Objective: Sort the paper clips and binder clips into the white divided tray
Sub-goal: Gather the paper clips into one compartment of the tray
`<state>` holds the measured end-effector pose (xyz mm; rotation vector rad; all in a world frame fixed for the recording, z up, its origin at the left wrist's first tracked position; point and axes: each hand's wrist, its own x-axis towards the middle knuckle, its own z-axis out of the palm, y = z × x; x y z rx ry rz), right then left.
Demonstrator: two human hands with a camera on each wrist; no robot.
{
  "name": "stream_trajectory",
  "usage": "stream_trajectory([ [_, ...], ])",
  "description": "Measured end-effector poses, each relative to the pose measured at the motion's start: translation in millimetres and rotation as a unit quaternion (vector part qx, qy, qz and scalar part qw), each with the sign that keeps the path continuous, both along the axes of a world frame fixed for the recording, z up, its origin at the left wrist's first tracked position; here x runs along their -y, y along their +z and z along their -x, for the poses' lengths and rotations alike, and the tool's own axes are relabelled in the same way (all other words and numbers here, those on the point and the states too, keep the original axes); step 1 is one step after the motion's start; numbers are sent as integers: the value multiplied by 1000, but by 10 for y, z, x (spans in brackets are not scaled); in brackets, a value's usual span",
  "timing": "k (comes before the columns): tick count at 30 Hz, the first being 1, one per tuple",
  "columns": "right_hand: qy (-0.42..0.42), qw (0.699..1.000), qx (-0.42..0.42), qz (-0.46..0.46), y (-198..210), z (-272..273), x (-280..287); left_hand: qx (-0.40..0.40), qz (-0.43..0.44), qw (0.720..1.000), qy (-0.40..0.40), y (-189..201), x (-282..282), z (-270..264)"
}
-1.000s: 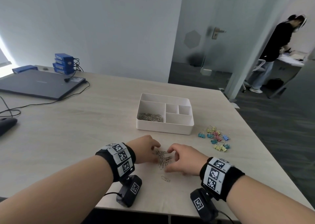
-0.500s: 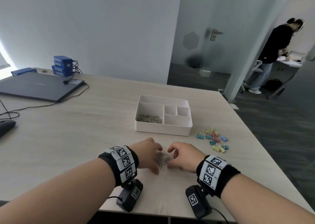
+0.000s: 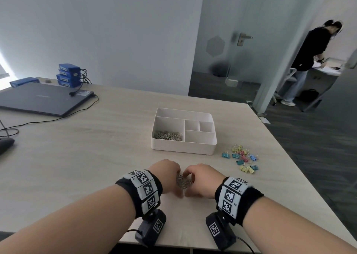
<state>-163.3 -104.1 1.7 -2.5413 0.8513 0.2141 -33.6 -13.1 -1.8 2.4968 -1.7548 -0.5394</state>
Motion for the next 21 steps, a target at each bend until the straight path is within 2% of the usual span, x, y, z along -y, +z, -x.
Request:
stream_trajectory([
  [6, -27, 999, 25, -33, -29, -64, -17, -49, 42, 998, 16, -12, 20, -36],
  [15, -93, 988, 75, -98, -92, -152, 36, -126, 50, 989, 52, -20, 88, -160],
  [21, -94, 987, 71, -110, -103, -227, 111, -174, 60, 981, 59, -58, 150, -281],
])
